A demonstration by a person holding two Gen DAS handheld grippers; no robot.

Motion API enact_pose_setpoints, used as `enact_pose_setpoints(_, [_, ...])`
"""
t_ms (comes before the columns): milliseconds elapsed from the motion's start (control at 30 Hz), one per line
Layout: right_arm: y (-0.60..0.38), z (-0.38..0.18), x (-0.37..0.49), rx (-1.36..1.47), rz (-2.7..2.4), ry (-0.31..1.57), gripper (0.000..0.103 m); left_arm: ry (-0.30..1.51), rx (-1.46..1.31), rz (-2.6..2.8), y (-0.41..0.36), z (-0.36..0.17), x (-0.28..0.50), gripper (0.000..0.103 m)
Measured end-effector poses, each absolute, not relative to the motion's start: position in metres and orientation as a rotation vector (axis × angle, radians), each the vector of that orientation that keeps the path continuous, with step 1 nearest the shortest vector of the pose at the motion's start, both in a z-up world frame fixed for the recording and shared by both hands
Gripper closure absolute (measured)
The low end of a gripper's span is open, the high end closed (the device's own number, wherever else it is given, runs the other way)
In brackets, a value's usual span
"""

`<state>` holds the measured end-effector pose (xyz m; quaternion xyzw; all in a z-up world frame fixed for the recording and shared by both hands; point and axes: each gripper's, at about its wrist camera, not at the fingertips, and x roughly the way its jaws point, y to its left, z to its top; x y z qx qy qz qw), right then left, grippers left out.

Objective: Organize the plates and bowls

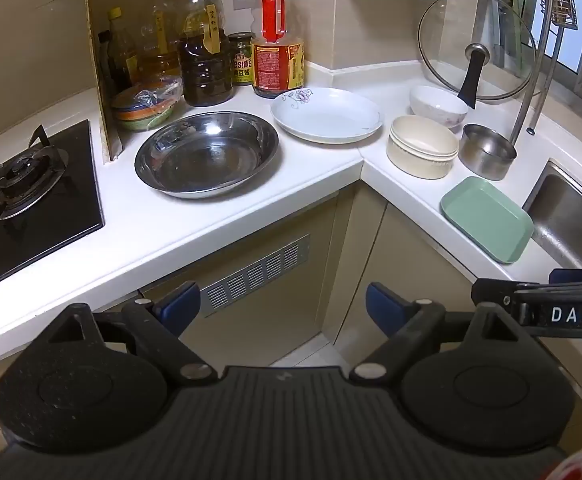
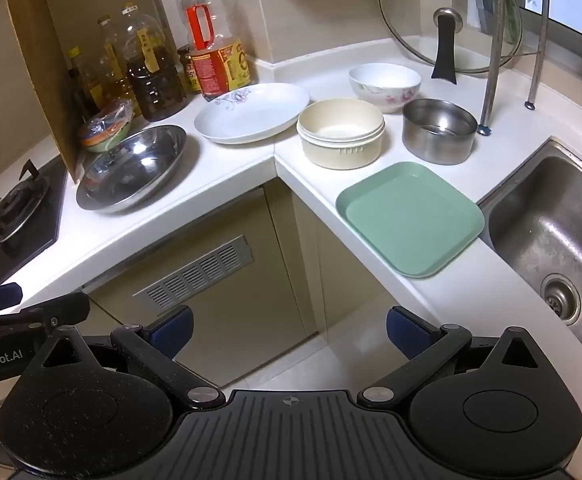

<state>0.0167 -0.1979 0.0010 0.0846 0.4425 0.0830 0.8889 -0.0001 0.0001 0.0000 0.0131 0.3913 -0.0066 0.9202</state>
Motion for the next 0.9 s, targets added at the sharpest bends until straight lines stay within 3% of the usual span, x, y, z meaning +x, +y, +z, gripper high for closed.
enact_pose_setpoints(900, [-0.2,0.0009,0.0201,0.177,0.17,0.917,0.001,0.809,0.021,-0.018,-0.0026,-0.0033,0.0002,0.014])
